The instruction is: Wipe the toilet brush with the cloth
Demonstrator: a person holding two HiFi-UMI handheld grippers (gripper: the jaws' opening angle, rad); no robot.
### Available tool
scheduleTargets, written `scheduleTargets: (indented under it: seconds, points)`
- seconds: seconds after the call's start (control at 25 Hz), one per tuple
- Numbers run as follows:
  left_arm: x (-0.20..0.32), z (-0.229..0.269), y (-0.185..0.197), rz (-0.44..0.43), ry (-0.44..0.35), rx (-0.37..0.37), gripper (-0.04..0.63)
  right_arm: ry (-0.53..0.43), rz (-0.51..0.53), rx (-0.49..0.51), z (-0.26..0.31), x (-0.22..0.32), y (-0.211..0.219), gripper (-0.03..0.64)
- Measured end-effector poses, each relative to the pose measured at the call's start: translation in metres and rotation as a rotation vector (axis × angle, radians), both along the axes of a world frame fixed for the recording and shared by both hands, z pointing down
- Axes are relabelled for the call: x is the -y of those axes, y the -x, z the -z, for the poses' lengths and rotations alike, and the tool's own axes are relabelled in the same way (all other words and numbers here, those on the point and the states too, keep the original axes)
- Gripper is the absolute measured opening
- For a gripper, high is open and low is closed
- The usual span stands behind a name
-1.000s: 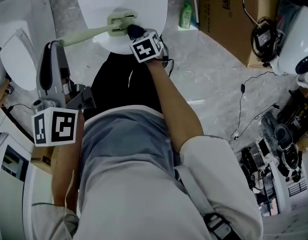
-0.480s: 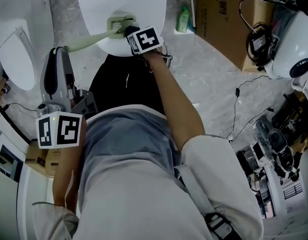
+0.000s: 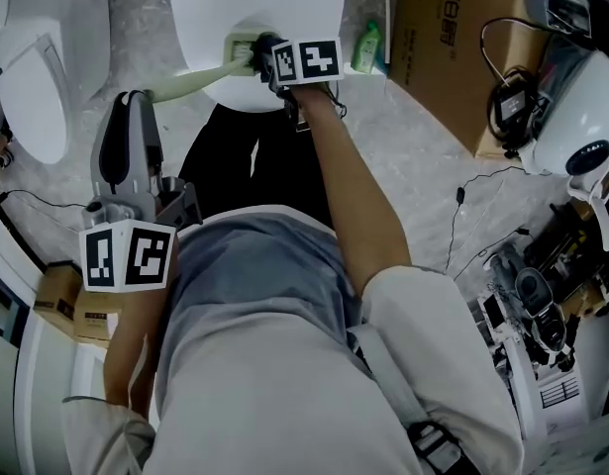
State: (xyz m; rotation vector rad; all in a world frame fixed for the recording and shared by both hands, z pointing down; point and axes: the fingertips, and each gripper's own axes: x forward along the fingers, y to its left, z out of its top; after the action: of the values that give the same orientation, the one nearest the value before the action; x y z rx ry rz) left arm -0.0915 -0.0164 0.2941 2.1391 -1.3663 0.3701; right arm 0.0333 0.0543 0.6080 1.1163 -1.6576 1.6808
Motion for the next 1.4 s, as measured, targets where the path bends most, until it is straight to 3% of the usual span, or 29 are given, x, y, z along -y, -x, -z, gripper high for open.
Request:
scheduleTargets:
  seconds: [0.24,0.8,1.4]
  points:
    - [0.003,0.000,0.000,0.008,0.005,-0.006,0.000,0.009,0.046,-0.052,-0.003,0.004,0.000,0.107]
    - [0.006,0.002,-0.001,-0.008,0.007,-0.054,0.000,-0.075,-0.005,0.086,0.028,0.005,0.016,0.107]
    - [0.008,0.004,0.001,-0.035,0.032,-0.111,0.000,-0.108,-0.068,0.148,0.058,0.006,0.015,0.107]
